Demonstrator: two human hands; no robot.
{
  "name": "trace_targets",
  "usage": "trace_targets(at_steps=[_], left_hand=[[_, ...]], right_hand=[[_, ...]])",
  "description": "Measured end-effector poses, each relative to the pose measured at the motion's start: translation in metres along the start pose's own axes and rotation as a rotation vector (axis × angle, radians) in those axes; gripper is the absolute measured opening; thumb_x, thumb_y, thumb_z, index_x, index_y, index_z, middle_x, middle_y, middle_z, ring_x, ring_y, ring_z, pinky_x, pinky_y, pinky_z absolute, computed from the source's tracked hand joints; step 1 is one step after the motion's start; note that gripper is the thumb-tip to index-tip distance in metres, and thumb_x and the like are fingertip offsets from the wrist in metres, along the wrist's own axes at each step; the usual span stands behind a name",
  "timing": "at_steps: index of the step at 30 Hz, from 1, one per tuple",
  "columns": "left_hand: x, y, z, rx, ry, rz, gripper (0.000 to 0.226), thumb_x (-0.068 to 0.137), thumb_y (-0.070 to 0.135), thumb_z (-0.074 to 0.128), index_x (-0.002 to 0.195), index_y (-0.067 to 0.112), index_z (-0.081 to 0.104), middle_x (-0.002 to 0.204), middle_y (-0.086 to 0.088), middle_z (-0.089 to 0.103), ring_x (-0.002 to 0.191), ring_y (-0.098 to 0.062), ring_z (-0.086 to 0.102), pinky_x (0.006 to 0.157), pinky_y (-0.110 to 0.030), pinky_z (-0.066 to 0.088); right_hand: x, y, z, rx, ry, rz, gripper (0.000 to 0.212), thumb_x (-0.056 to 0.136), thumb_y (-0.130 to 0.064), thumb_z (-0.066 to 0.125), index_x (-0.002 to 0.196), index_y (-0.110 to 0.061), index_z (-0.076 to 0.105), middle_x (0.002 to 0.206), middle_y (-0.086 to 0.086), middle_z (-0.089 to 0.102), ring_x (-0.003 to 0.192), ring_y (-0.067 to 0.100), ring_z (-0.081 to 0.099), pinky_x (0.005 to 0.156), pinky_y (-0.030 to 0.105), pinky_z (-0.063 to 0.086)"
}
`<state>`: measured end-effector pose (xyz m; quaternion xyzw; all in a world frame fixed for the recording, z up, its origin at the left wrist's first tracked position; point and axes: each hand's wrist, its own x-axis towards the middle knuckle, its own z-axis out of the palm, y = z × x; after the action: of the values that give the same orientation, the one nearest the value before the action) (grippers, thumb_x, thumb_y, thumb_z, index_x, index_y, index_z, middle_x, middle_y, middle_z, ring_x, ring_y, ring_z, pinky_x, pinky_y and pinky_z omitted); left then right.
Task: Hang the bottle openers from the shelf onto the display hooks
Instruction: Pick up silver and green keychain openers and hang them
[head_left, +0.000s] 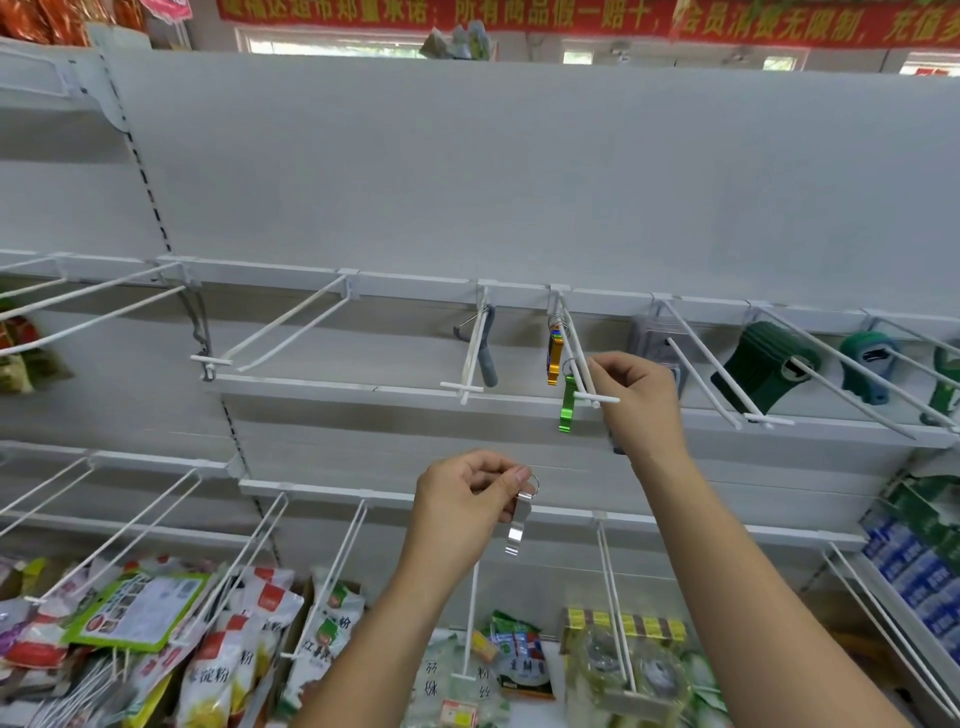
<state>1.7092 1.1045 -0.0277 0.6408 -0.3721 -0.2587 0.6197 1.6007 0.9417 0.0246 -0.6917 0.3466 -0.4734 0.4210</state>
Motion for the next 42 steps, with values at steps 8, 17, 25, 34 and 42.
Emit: trace_targets(at_steps=[8, 17, 25, 34, 42], left_hand=[[0.005, -0.013, -0.006, 0.02, 0.012, -0.011, 0.006, 0.091, 0.017, 0.073, 0.087, 0.02, 0.076, 0.078, 0.004, 0.079, 0.071, -0.016, 0.074, 0.068, -0.031, 0.062], [0.011, -0.016, -0.021, 0.003, 0.042, -0.01, 0.006, 0.091, 0.015, 0.073, 0.087, 0.017, 0.077, 0.078, 0.002, 0.078, 0.067, -0.011, 0.072, 0.065, -0.027, 0.06], [0.012, -0.017, -0.02, -0.022, 0.054, -0.005, 0.006, 0.09, 0.016, 0.073, 0.087, 0.018, 0.077, 0.078, 0.003, 0.079, 0.067, -0.01, 0.071, 0.065, -0.026, 0.058], [0.006, -0.004, -0.002, -0.053, 0.052, 0.067, 0.005, 0.086, 0.017, 0.078, 0.085, 0.022, 0.079, 0.079, 0.002, 0.079, 0.074, -0.021, 0.075, 0.074, -0.034, 0.062], [-0.003, 0.019, 0.025, -0.077, 0.022, 0.176, 0.002, 0.084, 0.02, 0.079, 0.086, 0.02, 0.08, 0.078, -0.001, 0.078, 0.074, -0.026, 0.074, 0.078, -0.042, 0.063]], right_hand=[[0.047, 0.017, 0.011, -0.076, -0.046, -0.031, 0.019, 0.097, -0.028, 0.064, 0.085, -0.022, 0.077, 0.076, -0.004, 0.072, 0.072, 0.011, 0.064, 0.071, 0.034, 0.055], [0.072, 0.025, 0.021, -0.05, -0.024, -0.017, 0.023, 0.092, -0.028, 0.069, 0.072, -0.017, 0.075, 0.061, -0.009, 0.065, 0.06, 0.006, 0.054, 0.064, 0.027, 0.045], [0.073, 0.029, 0.019, -0.068, -0.03, 0.005, 0.021, 0.092, -0.031, 0.07, 0.076, -0.02, 0.076, 0.066, -0.01, 0.069, 0.063, 0.005, 0.059, 0.064, 0.025, 0.047], [-0.013, 0.043, -0.005, 0.143, -0.005, 0.11, 0.009, 0.094, -0.017, 0.067, 0.095, -0.017, 0.076, 0.076, -0.006, 0.075, 0.069, -0.001, 0.067, 0.064, 0.017, 0.049], [-0.095, 0.061, -0.021, 0.231, -0.131, 0.209, 0.011, 0.094, -0.01, 0.066, 0.101, -0.013, 0.074, 0.092, 0.004, 0.078, 0.089, 0.011, 0.073, 0.076, 0.015, 0.054]])
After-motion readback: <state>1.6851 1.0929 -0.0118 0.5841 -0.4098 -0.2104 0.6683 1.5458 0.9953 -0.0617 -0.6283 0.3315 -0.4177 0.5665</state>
